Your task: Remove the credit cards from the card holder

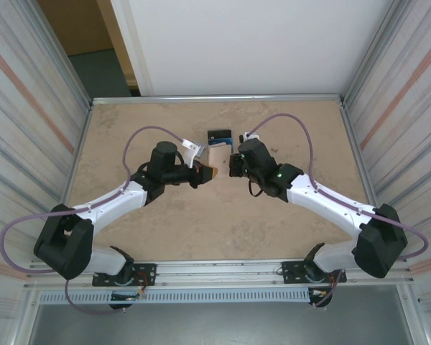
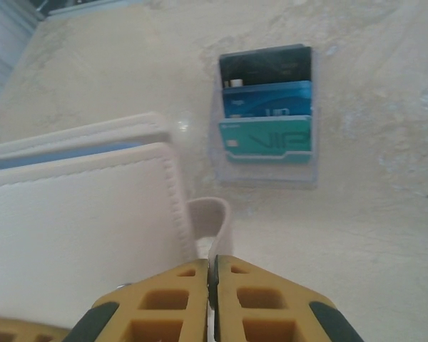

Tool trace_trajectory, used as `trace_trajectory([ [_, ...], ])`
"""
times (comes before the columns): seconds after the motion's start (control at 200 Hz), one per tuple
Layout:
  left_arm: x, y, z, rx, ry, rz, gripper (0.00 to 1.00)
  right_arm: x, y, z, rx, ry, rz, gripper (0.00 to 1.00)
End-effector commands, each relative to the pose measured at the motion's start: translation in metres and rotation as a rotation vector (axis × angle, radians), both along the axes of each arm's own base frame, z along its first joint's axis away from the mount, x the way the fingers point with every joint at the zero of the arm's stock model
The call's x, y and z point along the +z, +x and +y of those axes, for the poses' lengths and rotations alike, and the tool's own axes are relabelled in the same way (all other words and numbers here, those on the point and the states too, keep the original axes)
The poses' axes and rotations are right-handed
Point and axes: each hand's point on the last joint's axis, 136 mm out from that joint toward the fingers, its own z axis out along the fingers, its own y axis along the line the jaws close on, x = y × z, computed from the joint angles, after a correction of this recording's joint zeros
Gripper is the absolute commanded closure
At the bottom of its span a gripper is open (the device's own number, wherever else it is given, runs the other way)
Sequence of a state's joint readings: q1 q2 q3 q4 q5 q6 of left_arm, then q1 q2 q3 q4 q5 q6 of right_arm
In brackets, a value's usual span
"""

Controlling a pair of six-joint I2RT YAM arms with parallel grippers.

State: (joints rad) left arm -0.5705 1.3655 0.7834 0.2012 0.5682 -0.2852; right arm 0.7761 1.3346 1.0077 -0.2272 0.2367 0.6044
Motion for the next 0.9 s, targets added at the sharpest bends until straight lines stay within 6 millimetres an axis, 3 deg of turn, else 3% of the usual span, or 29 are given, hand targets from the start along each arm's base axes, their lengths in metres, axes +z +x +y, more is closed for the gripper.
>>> trace_trajectory([
  [0.0,0.023,0.001,-0.004,-0.026,-0.043,-0.053,1.0,0.001,-0.002,-0.012,-0.045,0.001,0.002,0.91],
  [0.14,0.024,0.0,-0.002,-0.039,-0.049,-0.058,1.0,0.001,-0.002,-0.019,-0.055,0.006,0.003,0.87],
  [0.316,0.037,-0.008,-0.002,-0.111,-0.096,-0.072,1.0,0.002,-0.003,-0.027,-0.018,0.076,0.013,0.65],
  [0.511,0.054,-0.023,-0.008,-0.22,-0.16,-0.098,1.0,0.01,-0.006,-0.027,0.105,0.258,0.023,0.53],
  [0.712,0.072,-0.039,-0.012,-0.322,-0.222,-0.109,1.0,0.031,-0.024,-0.023,0.286,0.399,-0.034,0.47],
  [0.897,0.085,-0.048,-0.012,-0.366,-0.253,-0.127,1.0,0.047,-0.041,-0.025,0.36,0.422,-0.113,0.46],
])
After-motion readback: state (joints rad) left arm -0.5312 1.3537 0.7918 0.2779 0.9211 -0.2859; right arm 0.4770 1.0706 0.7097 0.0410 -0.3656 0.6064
